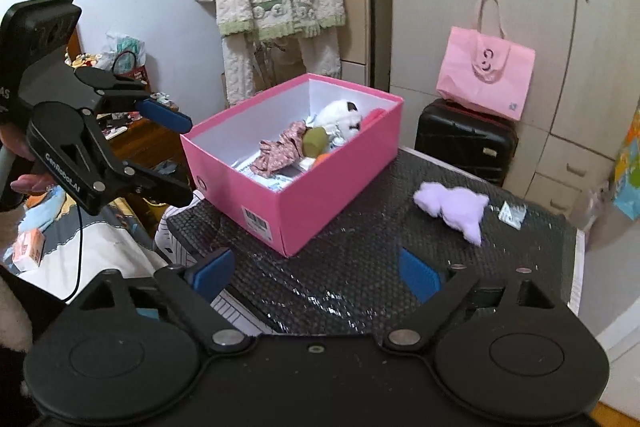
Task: Organize soft objects
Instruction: 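Open both tools and withdraw them from the box toward the lilac plush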
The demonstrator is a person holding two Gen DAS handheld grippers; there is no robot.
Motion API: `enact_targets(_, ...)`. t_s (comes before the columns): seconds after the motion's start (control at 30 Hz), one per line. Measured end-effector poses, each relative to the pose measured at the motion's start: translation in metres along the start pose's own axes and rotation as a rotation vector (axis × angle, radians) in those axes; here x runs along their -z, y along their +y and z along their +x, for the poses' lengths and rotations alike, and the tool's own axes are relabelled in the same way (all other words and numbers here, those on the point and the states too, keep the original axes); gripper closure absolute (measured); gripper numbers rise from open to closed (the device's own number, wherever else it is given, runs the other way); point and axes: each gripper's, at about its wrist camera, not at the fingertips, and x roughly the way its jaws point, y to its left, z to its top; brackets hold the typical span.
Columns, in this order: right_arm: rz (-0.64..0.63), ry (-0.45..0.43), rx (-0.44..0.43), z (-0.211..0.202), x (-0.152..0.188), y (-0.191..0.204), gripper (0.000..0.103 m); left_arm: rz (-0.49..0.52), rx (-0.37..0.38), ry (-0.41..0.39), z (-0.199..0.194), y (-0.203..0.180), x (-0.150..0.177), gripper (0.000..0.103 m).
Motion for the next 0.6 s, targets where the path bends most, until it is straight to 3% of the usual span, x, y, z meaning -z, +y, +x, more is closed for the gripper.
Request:
enact_targets(0.27,0.038,0.03,0.018,0.018,0.023,-0.033,0.011,-0.05,0.142,0.016,0.046,-0.019,-0.013,0.001)
enact_targets(0.43,0.025,-0.002,0.024,0.027,0.031,-0.052,0.011,-0.082,0.138,-0.003,0.072,-0.029,-0.025,0.002)
enact_targets(0.6,0.032,-0.04,0.066,0.046,0.034,-0.074,0.011,-0.161,0.136,-0.098,0.093,-0.031,-0.046,0.002)
